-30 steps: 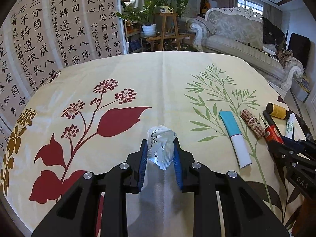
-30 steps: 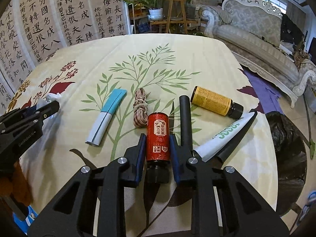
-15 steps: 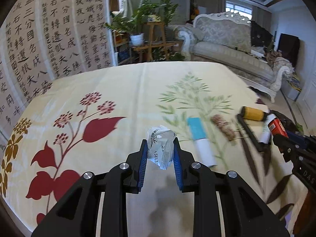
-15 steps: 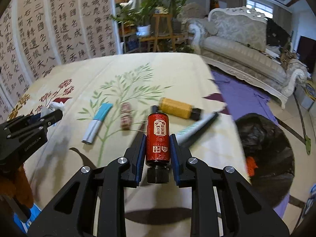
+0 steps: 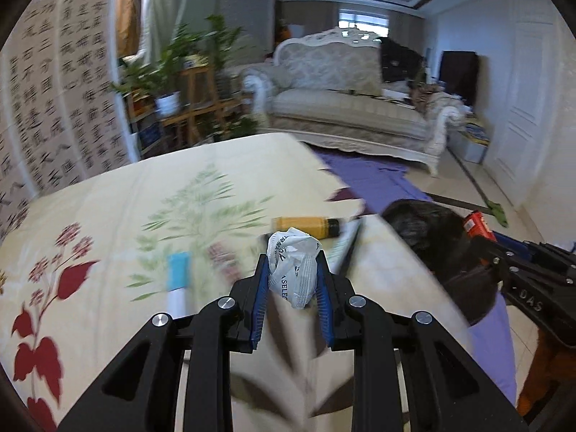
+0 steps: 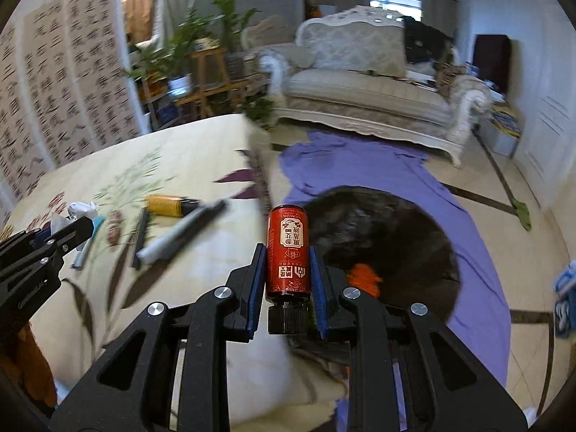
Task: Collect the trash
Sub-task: 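Carry tissue and red can over the bin and open both tools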
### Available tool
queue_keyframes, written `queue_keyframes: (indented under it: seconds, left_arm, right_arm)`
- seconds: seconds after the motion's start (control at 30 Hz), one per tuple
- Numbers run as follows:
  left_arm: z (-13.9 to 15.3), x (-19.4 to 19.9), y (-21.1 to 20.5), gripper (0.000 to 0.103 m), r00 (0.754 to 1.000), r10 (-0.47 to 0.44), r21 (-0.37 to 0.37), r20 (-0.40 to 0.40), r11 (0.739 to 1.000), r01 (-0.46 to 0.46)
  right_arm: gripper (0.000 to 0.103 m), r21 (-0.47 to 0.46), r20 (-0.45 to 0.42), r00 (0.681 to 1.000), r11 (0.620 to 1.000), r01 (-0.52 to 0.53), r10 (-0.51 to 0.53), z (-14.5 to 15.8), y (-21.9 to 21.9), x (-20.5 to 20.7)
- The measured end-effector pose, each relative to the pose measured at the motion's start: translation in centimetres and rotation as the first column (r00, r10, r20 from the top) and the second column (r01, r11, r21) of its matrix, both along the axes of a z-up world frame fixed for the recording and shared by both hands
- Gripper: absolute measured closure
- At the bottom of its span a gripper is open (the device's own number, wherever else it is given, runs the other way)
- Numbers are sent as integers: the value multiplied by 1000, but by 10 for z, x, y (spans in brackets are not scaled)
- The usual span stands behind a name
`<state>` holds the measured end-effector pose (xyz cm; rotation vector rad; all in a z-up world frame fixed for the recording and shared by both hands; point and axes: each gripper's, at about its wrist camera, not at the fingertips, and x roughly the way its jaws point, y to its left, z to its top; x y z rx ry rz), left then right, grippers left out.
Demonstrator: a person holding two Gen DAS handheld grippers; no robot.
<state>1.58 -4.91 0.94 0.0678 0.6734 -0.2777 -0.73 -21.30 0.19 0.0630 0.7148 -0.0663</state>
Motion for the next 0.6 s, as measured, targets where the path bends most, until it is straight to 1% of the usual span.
queue_keyframes:
  seconds: [0.1, 0.27, 0.6]
  left_arm:
    - [0, 1, -26, 77, 999, -47, -6, 0, 999, 47]
    - [-1, 3, -68, 77, 992, -124, 5, 15, 992, 124]
    - [-13, 19, -123, 77, 980, -197, 56, 5, 979, 197]
  right_arm:
    - [80, 3, 4, 999, 999, 48, -48, -3, -22, -2]
    - [80, 6, 11, 995, 995, 96, -96, -11, -49, -1]
    - [80, 42, 0, 988, 987, 153, -153, -30, -90, 9]
